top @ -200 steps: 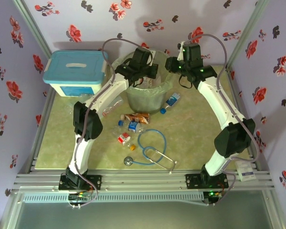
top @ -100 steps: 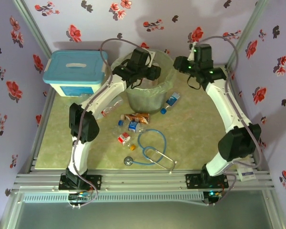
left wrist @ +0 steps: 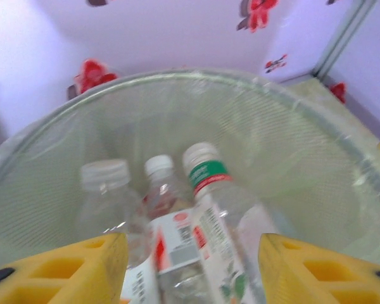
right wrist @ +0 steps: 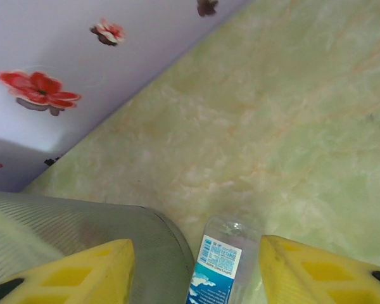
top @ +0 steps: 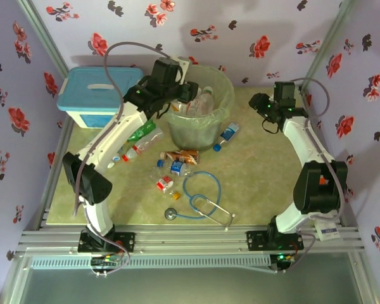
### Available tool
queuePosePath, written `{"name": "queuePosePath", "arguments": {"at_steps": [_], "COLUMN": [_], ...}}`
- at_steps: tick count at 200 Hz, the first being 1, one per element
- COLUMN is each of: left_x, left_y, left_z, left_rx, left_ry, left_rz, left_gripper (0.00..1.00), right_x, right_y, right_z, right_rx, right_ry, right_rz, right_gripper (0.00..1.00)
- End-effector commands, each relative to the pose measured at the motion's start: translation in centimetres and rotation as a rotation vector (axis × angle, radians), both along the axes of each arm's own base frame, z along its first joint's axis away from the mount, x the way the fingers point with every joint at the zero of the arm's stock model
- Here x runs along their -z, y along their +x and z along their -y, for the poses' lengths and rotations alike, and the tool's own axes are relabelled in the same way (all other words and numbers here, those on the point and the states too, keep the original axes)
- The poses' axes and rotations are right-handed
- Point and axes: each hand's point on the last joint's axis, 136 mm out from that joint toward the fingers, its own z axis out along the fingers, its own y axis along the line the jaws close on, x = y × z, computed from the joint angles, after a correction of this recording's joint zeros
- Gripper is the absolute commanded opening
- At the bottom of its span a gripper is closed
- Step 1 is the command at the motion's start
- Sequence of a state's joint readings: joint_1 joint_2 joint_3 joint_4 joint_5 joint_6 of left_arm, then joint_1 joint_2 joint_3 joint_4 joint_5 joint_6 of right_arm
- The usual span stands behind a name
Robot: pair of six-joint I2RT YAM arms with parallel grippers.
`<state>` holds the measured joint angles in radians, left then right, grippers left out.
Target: Put the plastic bottles in the bin
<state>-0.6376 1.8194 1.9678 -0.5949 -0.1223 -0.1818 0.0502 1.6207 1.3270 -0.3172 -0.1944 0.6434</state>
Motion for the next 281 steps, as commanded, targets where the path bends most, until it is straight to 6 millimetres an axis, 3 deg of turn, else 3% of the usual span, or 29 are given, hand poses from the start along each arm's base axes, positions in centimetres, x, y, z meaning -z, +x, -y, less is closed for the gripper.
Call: {"name": "queuePosePath", "arguments": {"at_steps": [1, 36, 71, 96, 144, 168, 193, 212, 234, 281], "left_x": [2.2, 4.2, 6.3, 6.0, 1.9, -1.8, -5.7, -7.1, -6.2, 0.4], "left_y": [0.1, -0.5, -0.8, -0.8, -0.2, -0.6, -0.8, -1.3, -1.8, -2.5], "left_z": [-3.8, -6.8, -7.3, -7.3, -6.6, -6.0, -7.2, -8.5, -10.2, -12.1], "left_rx": [-0.087, -0.146, -0.151, -0.149, -0.137, -0.082, -0.081, -0.092, -0.128, -0.158], "left_ry": [0.1, 0.117, 0.15, 0.137, 0.056, 0.003, -0.023, -0.014, 0.03, 0.126], "left_rz": [-0.032, -0.084, -0.127, -0.115, -0.014, 0.095, 0.18, 0.199, 0.169, 0.02], "left_gripper": [0.61, 0.69, 0.77, 0.83, 0.88, 0.94, 0.97, 0.97, 0.97, 0.97], "right_x": [1.7, 5.3, 8.6, 10.4, 13.4, 14.4, 15.0, 15.3, 15.4, 15.7], "right_y": [1.3, 1.5, 0.8, -0.1, -1.7, -1.6, -0.8, -0.4, -0.2, -0.2], "right_z": [-1.1, -2.6, -4.5, -5.2, -6.7, -7.7, -8.2, -8.4, -8.1, -8.2], "right_rx": [0.011, 0.006, -0.013, -0.01, -0.034, -0.053, -0.062, -0.073, -0.069, -0.087], "right_ry": [0.083, 0.074, 0.056, 0.051, 0.052, 0.052, 0.06, 0.055, 0.039, 0.031], "right_rz": [-0.012, -0.1, -0.184, -0.224, -0.293, -0.306, -0.305, -0.31, -0.303, -0.312], "right_gripper": [0.58, 0.77, 0.92, 0.95, 0.96, 0.96, 0.95, 0.93, 0.86, 0.73]}}
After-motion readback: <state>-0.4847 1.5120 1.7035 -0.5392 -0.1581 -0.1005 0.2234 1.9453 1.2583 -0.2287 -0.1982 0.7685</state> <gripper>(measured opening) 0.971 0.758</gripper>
